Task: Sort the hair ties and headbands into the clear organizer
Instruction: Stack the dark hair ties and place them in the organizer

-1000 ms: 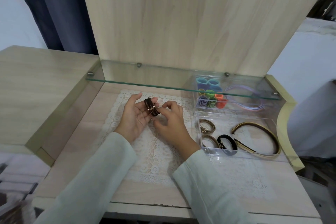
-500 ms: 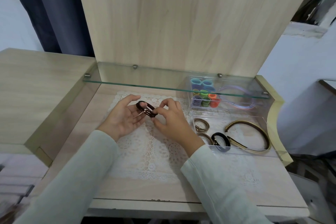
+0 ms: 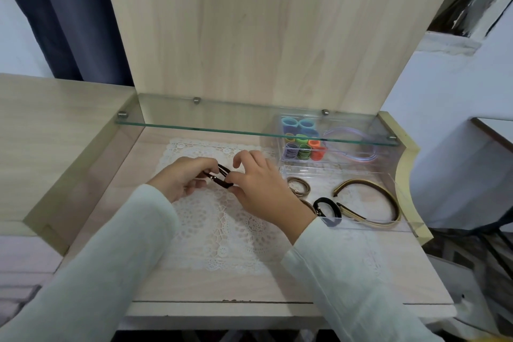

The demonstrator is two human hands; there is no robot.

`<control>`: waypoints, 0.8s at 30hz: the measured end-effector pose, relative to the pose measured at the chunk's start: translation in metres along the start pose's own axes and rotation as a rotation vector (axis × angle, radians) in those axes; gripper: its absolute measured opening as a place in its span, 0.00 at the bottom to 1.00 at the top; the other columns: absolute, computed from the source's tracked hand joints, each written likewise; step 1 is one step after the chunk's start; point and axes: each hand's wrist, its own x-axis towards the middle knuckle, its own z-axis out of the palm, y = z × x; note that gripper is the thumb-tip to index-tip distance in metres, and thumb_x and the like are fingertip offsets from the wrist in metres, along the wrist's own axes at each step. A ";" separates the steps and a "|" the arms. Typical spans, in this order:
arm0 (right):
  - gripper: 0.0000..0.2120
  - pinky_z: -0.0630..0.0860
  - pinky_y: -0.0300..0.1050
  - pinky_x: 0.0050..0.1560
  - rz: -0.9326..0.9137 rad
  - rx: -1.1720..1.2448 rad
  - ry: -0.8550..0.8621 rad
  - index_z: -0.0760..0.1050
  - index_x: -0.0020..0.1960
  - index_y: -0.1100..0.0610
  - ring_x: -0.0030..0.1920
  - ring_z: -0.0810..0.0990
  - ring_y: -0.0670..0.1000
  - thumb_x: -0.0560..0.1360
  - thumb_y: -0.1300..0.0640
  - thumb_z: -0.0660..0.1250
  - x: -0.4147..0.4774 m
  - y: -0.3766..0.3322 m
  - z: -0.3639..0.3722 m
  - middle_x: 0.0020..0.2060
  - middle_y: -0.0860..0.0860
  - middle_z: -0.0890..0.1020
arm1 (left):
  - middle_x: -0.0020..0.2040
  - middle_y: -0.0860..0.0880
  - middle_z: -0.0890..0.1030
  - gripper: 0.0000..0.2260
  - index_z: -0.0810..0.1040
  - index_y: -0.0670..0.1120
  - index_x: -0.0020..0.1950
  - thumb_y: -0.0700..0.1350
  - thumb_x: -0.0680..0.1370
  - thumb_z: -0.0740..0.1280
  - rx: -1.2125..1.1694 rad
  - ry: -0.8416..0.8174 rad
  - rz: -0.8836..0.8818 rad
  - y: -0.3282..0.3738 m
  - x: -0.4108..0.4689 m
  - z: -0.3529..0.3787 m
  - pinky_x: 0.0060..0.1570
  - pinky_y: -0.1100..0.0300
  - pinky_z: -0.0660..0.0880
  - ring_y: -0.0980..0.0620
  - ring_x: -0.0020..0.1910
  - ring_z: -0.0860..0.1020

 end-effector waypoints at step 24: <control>0.07 0.72 0.56 0.53 0.110 0.031 -0.187 0.84 0.47 0.49 0.55 0.72 0.60 0.69 0.55 0.76 -0.061 0.107 -0.085 0.49 0.55 0.75 | 0.32 0.52 0.77 0.06 0.79 0.50 0.37 0.40 0.71 0.72 0.330 -0.123 0.436 0.046 -0.012 0.112 0.29 0.65 0.68 0.55 0.30 0.74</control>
